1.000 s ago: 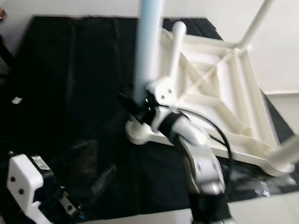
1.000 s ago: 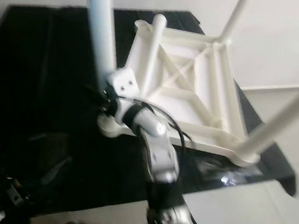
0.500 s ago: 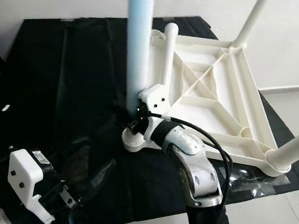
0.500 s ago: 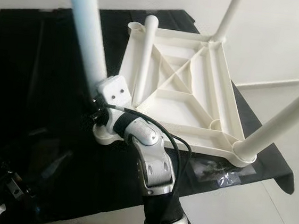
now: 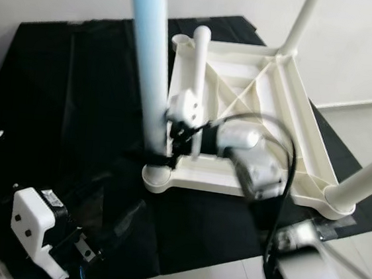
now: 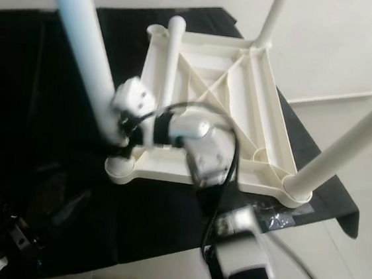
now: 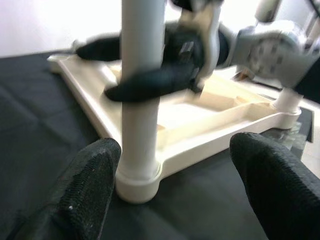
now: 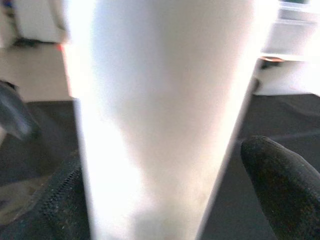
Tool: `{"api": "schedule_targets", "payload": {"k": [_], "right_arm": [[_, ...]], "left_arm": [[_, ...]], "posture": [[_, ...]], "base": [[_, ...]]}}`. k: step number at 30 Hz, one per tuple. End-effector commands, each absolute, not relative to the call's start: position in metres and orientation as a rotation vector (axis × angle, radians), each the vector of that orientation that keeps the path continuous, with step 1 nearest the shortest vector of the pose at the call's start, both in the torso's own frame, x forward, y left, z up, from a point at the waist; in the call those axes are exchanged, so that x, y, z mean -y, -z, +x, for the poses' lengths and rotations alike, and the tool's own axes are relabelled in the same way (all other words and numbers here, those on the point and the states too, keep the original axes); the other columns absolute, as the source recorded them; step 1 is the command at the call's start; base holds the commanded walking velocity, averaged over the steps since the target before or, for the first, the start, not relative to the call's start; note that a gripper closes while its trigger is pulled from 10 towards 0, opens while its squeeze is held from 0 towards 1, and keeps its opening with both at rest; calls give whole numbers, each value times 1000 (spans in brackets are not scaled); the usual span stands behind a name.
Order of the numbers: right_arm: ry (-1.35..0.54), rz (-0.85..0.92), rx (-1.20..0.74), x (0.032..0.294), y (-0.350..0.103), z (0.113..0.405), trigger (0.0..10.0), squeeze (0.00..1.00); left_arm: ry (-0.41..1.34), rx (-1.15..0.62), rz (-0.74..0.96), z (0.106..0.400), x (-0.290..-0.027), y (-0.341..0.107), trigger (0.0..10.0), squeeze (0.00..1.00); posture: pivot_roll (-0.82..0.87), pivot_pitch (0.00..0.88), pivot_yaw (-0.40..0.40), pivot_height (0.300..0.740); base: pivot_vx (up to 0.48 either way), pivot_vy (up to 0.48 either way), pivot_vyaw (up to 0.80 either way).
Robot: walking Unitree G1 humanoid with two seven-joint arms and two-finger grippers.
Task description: Building children table
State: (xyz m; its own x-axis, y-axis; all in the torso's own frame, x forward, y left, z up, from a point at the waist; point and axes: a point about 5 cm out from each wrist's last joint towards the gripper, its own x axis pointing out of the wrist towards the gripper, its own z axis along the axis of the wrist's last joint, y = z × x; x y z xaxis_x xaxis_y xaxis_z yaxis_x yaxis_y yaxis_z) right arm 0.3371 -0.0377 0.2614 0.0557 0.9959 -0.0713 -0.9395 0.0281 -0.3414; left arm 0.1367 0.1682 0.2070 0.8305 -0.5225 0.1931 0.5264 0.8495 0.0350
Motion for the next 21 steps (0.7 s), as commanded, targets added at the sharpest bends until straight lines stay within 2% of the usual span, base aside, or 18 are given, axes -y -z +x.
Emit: {"api": "schedule_targets", "payload": {"k": [1,12,13,14,15,21], "right_arm": [[-1561,-310,181,35,-255,336,10000,0],[-1721,-322,88,30,-265,357,10000,0],[-1738,-324,74,30,-265,357,8824,0],[-1738,-324,74,30,-265,357,8824,0],[-1758,-329,62,30,-265,358,0,0],[-1810,-338,34,33,-264,357,0,0]], "left_arm": [[571,195,-21,134,-166,-209,10000,0],[552,179,-21,129,-167,-209,10000,0],[546,177,-19,128,-168,-209,10000,0],[546,177,-19,128,-168,-209,10000,0],[536,175,-15,127,-170,-209,10000,0],[524,170,-12,126,-172,-209,10000,0]], "posture": [[171,224,-44,740],[192,254,-50,740],[192,257,-51,740],[192,257,-51,740],[192,260,-53,740],[187,258,-55,740]], "base": [[0,0,0],[0,0,0],[0,0,0],[0,0,0],[0,0,0],[0,0,0]]}}
